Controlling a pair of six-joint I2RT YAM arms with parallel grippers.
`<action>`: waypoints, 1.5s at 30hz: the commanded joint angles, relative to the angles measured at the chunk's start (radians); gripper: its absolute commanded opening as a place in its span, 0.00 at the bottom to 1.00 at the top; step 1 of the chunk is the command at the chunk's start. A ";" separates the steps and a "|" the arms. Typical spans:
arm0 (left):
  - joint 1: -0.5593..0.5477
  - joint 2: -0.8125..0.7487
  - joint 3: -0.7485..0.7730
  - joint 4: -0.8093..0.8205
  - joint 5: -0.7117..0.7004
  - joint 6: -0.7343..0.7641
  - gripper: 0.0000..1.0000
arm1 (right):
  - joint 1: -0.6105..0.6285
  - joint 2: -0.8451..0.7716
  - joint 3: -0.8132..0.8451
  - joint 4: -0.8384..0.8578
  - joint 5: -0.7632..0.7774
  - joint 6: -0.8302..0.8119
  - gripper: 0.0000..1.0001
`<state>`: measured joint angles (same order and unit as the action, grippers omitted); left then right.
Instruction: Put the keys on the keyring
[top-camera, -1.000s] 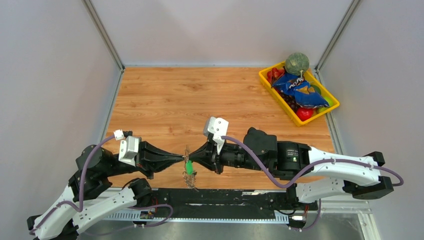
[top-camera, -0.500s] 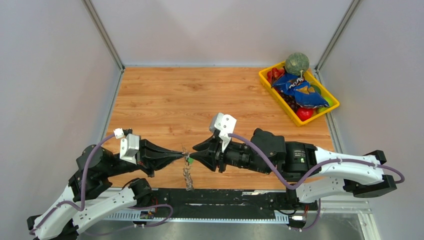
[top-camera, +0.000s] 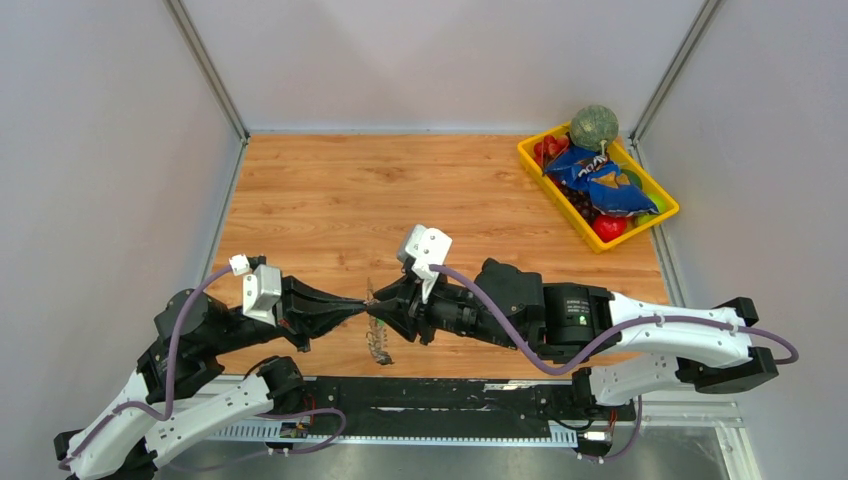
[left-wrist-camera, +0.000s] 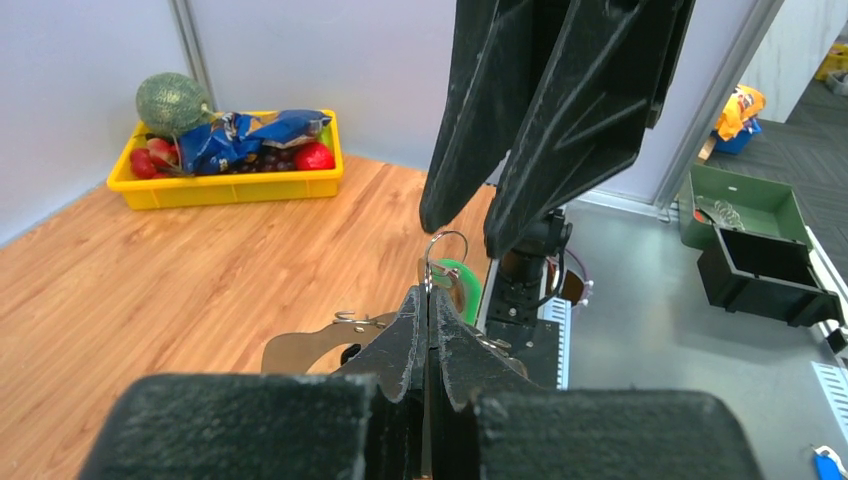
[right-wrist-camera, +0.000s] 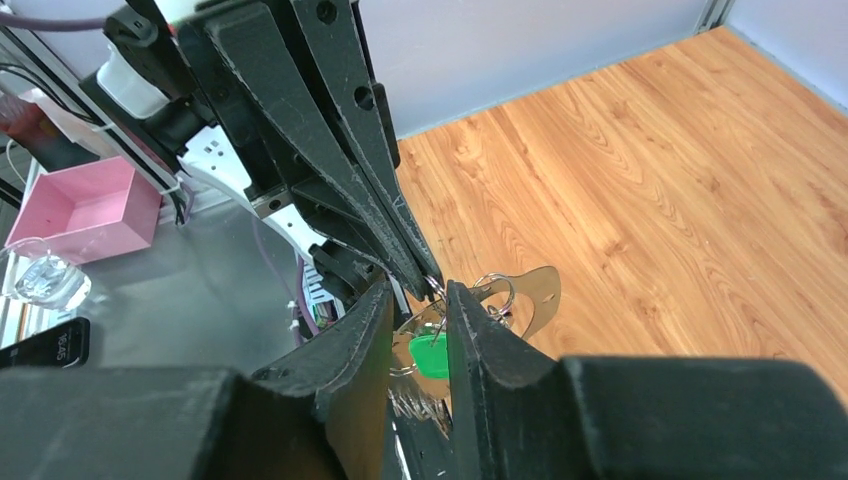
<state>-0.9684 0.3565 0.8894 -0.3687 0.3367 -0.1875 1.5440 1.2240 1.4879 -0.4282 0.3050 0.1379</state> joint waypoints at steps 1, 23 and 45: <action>-0.001 -0.007 0.034 0.039 -0.008 0.016 0.00 | 0.006 0.012 0.045 -0.018 0.009 0.025 0.29; -0.001 -0.019 0.031 0.046 -0.001 0.010 0.00 | 0.006 -0.026 0.004 -0.012 0.055 0.036 0.26; -0.001 -0.025 0.031 0.089 0.016 -0.006 0.00 | 0.006 -0.016 -0.022 -0.013 0.041 0.042 0.12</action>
<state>-0.9684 0.3431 0.8894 -0.3584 0.3382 -0.1856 1.5444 1.2171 1.4700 -0.4557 0.3466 0.1650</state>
